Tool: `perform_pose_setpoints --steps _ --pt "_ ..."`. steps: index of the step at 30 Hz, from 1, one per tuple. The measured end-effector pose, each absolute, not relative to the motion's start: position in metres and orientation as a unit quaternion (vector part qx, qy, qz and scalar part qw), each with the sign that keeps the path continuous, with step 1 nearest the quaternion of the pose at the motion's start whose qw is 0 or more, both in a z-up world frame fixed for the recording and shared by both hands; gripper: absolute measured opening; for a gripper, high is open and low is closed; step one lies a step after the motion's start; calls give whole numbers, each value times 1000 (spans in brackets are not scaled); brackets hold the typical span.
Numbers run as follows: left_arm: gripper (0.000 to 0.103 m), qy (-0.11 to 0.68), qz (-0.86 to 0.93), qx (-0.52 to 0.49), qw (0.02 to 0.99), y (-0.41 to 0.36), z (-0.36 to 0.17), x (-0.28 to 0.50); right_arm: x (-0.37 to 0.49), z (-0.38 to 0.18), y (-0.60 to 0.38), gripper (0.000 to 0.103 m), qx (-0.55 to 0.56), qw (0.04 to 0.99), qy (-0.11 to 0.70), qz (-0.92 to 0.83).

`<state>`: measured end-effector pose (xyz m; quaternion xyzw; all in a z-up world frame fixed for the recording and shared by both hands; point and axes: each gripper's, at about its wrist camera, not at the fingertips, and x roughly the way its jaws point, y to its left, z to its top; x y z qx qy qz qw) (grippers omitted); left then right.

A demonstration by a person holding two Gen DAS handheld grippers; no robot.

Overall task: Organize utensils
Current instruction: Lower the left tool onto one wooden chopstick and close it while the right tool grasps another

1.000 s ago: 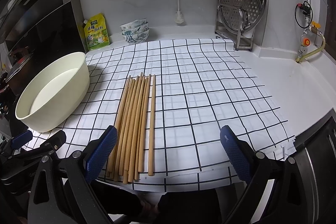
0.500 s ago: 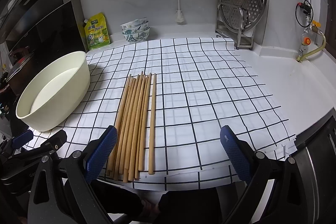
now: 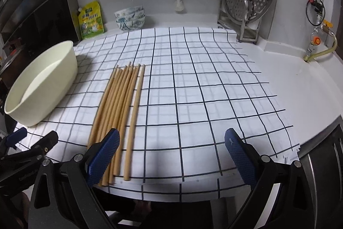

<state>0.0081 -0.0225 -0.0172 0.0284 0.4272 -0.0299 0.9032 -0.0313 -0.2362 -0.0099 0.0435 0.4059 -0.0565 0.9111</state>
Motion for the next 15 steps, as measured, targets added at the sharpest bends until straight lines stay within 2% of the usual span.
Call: perform_pose_setpoints --steps 15 --pt "97 445 -43 24 894 -36 -36 36 30 -50 -224 94 -12 888 459 -33"
